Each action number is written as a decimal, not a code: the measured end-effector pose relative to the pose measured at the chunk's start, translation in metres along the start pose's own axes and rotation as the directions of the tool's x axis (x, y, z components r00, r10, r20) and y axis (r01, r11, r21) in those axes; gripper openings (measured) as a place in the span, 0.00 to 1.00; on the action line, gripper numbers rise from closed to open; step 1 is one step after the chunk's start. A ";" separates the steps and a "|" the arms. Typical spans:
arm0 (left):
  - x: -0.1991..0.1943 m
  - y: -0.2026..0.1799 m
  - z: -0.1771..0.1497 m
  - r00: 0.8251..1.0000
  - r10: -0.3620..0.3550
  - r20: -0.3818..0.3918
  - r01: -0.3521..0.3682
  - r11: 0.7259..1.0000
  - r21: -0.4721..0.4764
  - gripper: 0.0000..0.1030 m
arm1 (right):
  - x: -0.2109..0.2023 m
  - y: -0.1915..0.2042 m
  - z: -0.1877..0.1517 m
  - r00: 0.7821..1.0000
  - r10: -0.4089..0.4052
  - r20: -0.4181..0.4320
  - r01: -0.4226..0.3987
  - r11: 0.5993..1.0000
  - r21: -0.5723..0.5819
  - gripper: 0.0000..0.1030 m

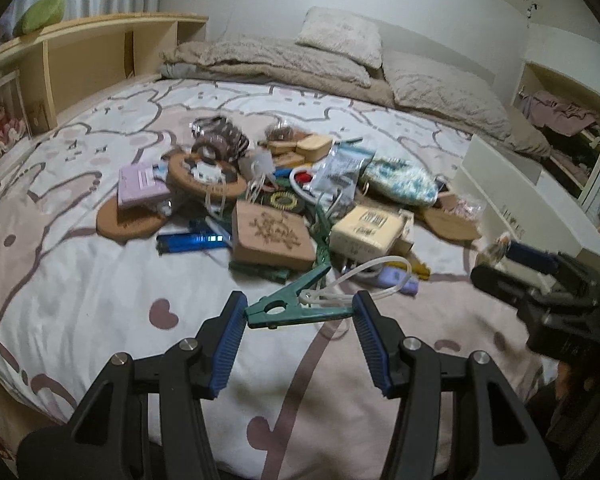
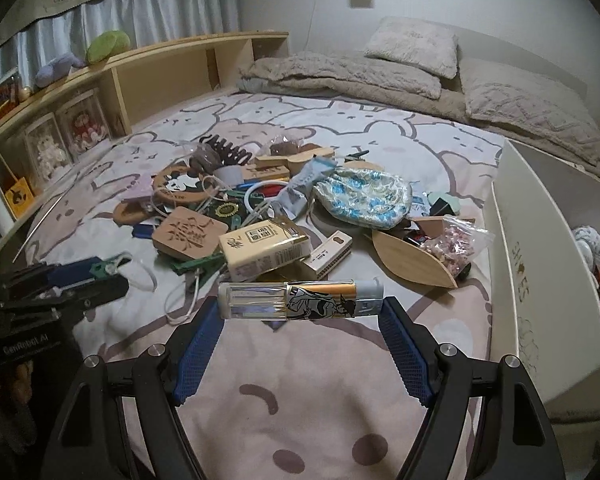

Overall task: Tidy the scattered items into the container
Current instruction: 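Carry the green clothespin and perfume tube over the cardboard box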

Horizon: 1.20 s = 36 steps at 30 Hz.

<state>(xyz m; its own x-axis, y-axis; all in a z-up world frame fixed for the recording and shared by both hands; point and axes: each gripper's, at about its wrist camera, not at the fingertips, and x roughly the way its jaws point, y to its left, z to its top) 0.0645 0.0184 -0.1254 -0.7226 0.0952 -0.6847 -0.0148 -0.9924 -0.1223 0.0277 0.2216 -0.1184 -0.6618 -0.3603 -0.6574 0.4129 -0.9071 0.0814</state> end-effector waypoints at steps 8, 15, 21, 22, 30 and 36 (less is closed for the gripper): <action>-0.026 -0.007 0.018 0.997 -0.002 0.083 -0.001 0.999 0.032 0.53 | -0.031 0.004 0.005 0.998 -0.005 0.068 0.004 1.000 0.011 0.77; -0.042 -0.022 0.034 0.990 -0.045 0.132 0.037 0.997 0.067 0.53 | -0.063 0.004 0.018 0.990 -0.027 0.140 0.028 1.000 -0.004 0.77; -0.049 -0.043 0.051 0.982 -0.096 0.163 0.080 0.991 0.104 0.53 | -0.084 -0.007 0.029 0.977 -0.095 0.193 0.098 0.995 -0.004 0.77; -0.049 -0.049 0.055 0.980 -0.107 0.168 0.089 0.990 0.111 0.53 | -0.088 -0.011 0.031 0.974 -0.106 0.200 0.108 0.994 0.000 0.77; -0.057 -0.082 0.076 0.965 -0.176 0.195 0.149 0.978 0.146 0.53 | -0.115 -0.046 0.042 0.955 -0.179 0.237 0.175 0.984 0.041 0.77; -0.065 -0.108 0.094 0.950 -0.221 0.222 0.186 0.968 0.168 0.53 | -0.137 -0.078 0.052 0.938 -0.239 0.252 0.231 0.971 0.062 0.77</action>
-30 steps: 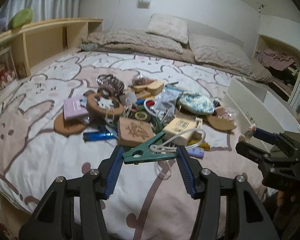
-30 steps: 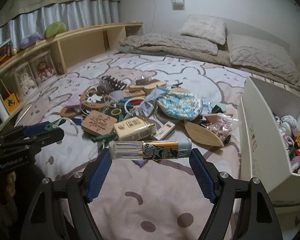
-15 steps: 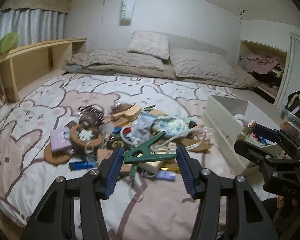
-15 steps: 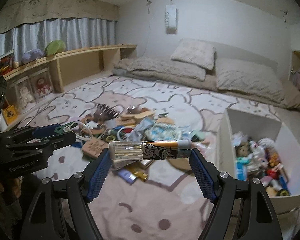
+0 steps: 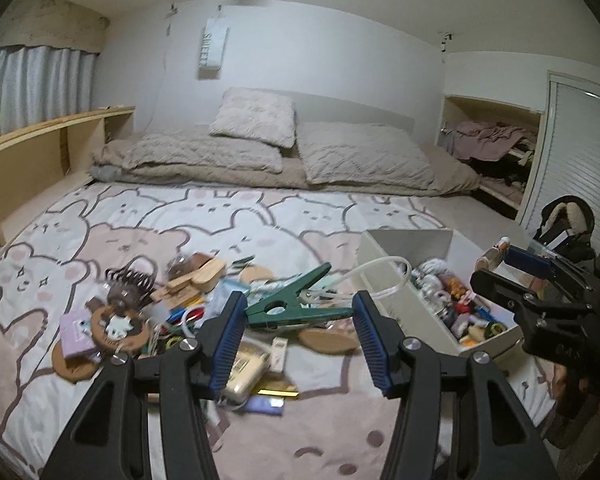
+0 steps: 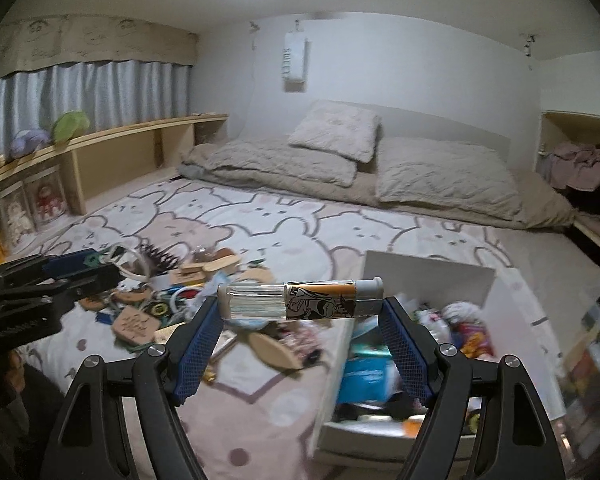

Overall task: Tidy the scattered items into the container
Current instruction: 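Carry the green clothespin and perfume tube over the cardboard box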

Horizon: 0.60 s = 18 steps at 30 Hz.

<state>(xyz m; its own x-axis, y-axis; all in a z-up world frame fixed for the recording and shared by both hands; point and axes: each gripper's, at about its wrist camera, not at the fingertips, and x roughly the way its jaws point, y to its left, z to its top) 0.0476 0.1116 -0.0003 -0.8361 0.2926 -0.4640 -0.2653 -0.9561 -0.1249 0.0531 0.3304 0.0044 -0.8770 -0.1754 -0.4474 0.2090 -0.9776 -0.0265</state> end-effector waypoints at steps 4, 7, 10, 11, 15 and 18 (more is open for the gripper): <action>0.002 -0.017 0.015 0.999 -0.035 0.014 0.035 0.999 0.016 0.53 | -0.006 -0.023 0.009 0.999 -0.045 0.022 0.045 0.999 0.002 0.77; 0.002 -0.033 0.025 0.998 -0.063 0.024 0.061 0.997 0.051 0.53 | -0.010 -0.037 0.015 0.997 -0.073 0.030 0.074 0.997 -0.003 0.77; 0.005 -0.048 0.034 0.995 -0.092 0.027 0.090 0.993 0.072 0.53 | -0.014 -0.050 0.020 0.995 -0.092 0.042 0.093 0.996 -0.007 0.77; 0.006 -0.053 0.037 0.994 -0.105 0.027 0.102 0.992 0.077 0.53 | -0.015 -0.054 0.022 0.994 -0.097 0.043 0.098 0.995 -0.009 0.77; 0.010 -0.070 0.047 0.990 -0.138 0.033 0.134 0.986 0.094 0.53 | -0.018 -0.070 0.030 0.993 -0.115 0.041 0.116 0.993 -0.028 0.77; 0.016 -0.082 0.055 0.986 -0.163 0.032 0.159 0.982 0.102 0.53 | -0.021 -0.078 0.036 0.991 -0.130 0.043 0.132 0.989 -0.060 0.77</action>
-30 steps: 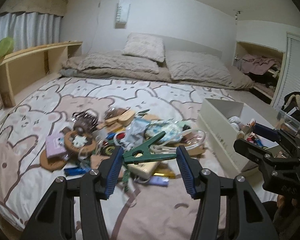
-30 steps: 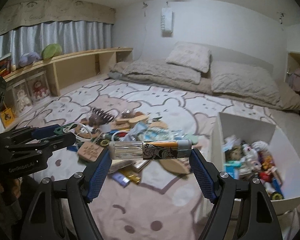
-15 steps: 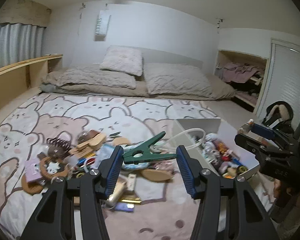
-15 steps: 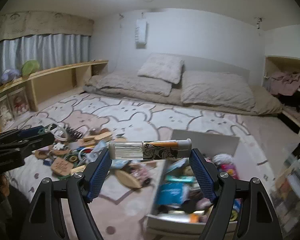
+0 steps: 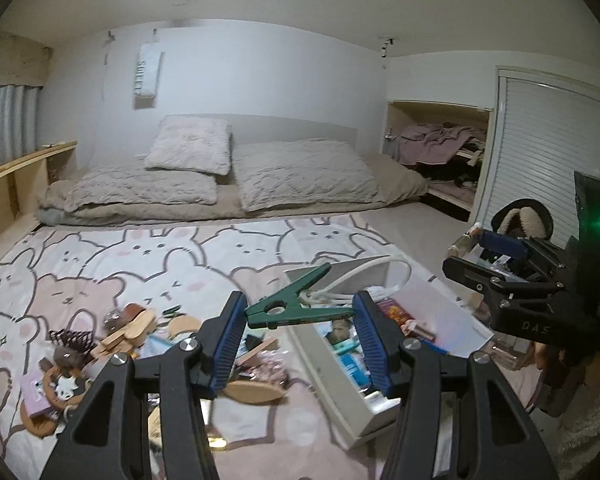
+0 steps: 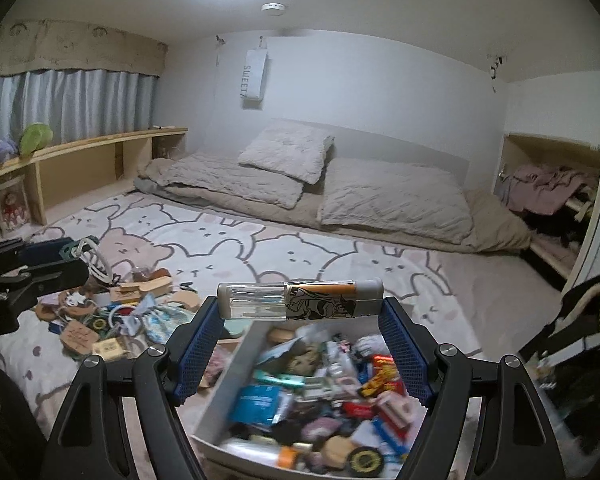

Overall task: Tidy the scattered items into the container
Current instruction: 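Carry the green clothespin and perfume tube over the cardboard box, then lower the held clothespin and perfume tube into the cardboard box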

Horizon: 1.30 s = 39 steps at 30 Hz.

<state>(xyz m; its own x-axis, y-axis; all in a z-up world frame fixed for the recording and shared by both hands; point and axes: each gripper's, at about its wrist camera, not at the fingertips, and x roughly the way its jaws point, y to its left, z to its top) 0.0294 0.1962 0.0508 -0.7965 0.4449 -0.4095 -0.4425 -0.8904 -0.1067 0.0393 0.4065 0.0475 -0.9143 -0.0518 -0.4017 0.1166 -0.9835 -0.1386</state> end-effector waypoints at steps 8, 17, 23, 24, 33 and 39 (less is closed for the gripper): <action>0.019 -0.021 0.016 1.000 -0.023 0.015 0.022 0.999 0.040 0.53 | 0.002 -0.028 0.005 0.999 -0.046 -0.019 0.044 0.997 -0.062 0.77; 0.051 -0.041 0.036 0.998 -0.060 0.008 0.059 0.995 0.076 0.53 | 0.012 -0.059 0.008 0.997 -0.002 -0.071 -0.001 0.999 -0.039 0.77; 0.086 -0.048 0.040 0.993 -0.103 -0.052 0.106 0.993 0.059 0.53 | 0.040 -0.078 -0.007 0.989 0.028 -0.142 -0.028 1.000 0.002 0.77; 0.090 -0.049 0.039 0.992 -0.111 -0.063 0.115 0.992 0.053 0.53 | 0.045 -0.080 -0.011 0.987 0.033 -0.155 -0.032 0.999 0.007 0.77; 0.139 -0.063 0.029 0.977 -0.140 -0.161 0.147 0.989 0.035 0.53 | 0.096 -0.097 -0.046 0.935 0.139 -0.327 -0.099 0.986 0.136 0.77; 0.168 -0.070 0.021 0.964 -0.150 -0.221 0.163 0.986 0.041 0.53 | 0.121 -0.095 -0.058 0.909 0.166 -0.383 -0.119 0.982 0.144 0.77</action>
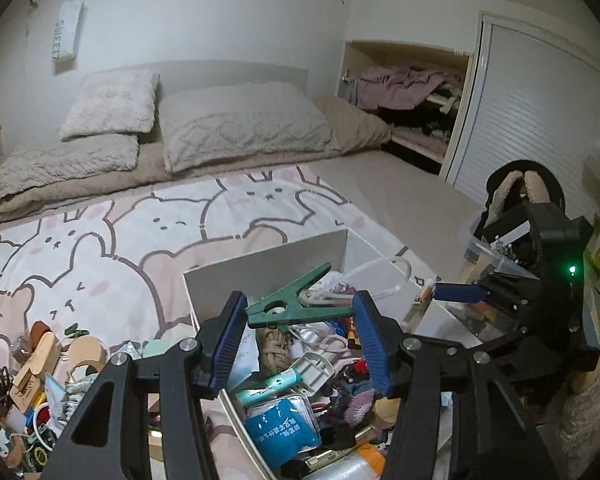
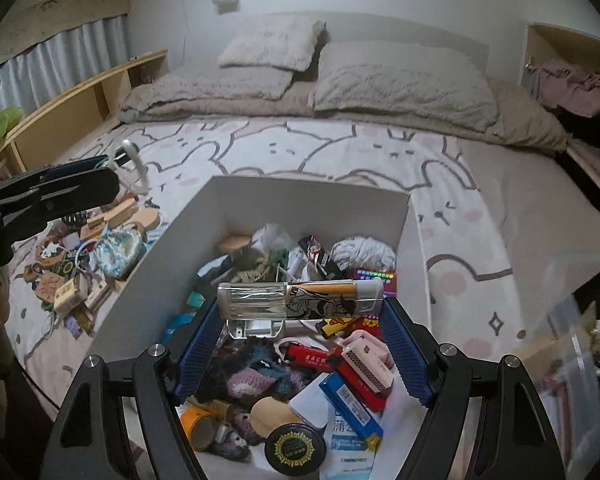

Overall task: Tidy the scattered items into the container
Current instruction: 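Lower the held clothespin and perfume tube into the cardboard box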

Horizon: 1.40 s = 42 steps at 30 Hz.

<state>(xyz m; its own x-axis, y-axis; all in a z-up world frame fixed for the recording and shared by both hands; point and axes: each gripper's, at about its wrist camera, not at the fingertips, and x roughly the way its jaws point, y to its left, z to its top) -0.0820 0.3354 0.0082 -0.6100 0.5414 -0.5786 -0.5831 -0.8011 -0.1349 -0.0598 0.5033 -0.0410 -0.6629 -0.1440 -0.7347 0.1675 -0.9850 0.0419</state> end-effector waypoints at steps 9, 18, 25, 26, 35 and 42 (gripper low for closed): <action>0.040 -0.005 0.000 0.995 0.062 -0.072 -0.058 0.997 0.058 0.53 | 0.029 -0.001 0.007 0.998 0.026 -0.059 -0.027 0.999 -0.022 0.77; 0.073 0.005 0.002 0.982 0.110 -0.154 -0.102 0.993 0.058 0.53 | 0.037 -0.012 0.001 0.991 0.108 -0.082 -0.106 0.994 0.030 0.77; 0.093 0.013 0.006 0.967 0.144 -0.209 -0.136 0.989 0.052 0.53 | 0.034 -0.008 0.000 0.992 0.101 -0.073 -0.100 0.995 0.017 0.90; 0.098 0.013 0.007 0.964 0.152 -0.218 -0.143 0.988 0.057 0.53 | 0.035 -0.007 -0.001 0.992 0.103 -0.079 -0.101 0.995 0.017 0.90; 0.138 0.007 0.008 0.920 0.287 -0.267 -0.244 0.952 0.183 0.53 | 0.036 -0.006 -0.004 0.988 0.112 -0.104 -0.112 0.994 0.009 0.90; 0.160 0.013 0.007 0.883 0.349 -0.315 -0.281 0.929 0.241 0.53 | 0.035 -0.010 -0.003 0.986 0.138 -0.093 -0.133 0.990 0.056 0.90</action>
<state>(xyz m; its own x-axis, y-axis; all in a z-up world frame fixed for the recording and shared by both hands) -0.1911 0.4134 -0.0802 -0.5726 0.1183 -0.8113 -0.5001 -0.8345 0.2312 -0.0820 0.5087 -0.0692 -0.5626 -0.2686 -0.7819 0.2126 -0.9610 0.1771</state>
